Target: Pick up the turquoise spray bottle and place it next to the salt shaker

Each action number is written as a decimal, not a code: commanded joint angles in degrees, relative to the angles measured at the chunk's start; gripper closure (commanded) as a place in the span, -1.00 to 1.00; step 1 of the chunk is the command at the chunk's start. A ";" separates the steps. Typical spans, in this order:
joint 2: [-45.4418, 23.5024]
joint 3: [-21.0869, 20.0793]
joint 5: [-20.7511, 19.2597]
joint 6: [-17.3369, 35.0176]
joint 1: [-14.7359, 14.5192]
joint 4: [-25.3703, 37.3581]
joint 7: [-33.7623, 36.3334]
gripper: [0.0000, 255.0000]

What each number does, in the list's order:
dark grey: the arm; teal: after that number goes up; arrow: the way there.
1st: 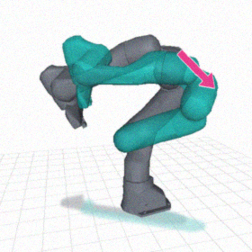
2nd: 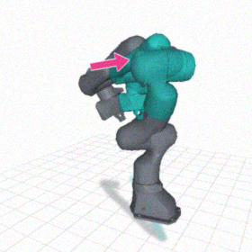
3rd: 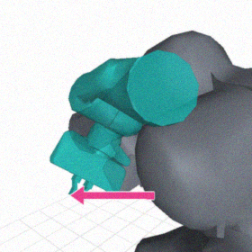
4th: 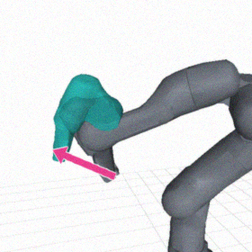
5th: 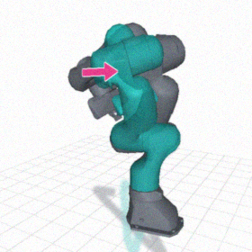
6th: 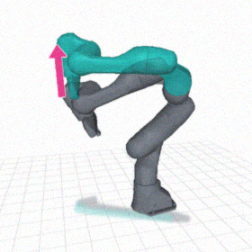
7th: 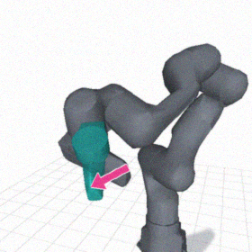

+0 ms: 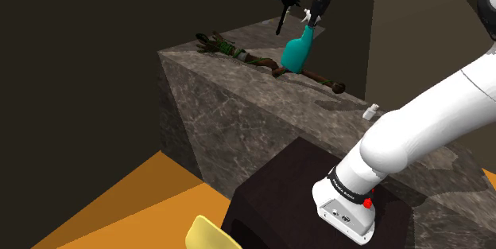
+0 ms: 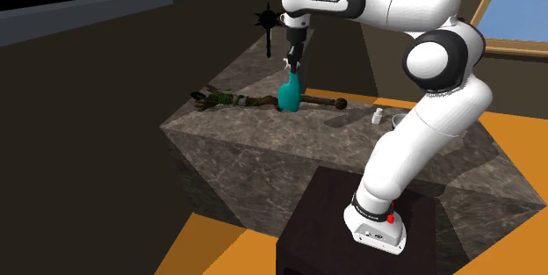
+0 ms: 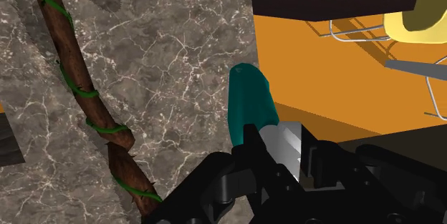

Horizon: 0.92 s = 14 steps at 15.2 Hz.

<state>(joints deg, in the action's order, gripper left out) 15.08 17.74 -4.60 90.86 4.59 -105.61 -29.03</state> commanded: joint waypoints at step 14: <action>-4.59 0.34 1.25 -12.12 -0.24 16.53 -1.13 1.00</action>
<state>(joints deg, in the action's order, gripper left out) 10.93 18.08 -3.48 79.69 4.39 -90.45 -30.14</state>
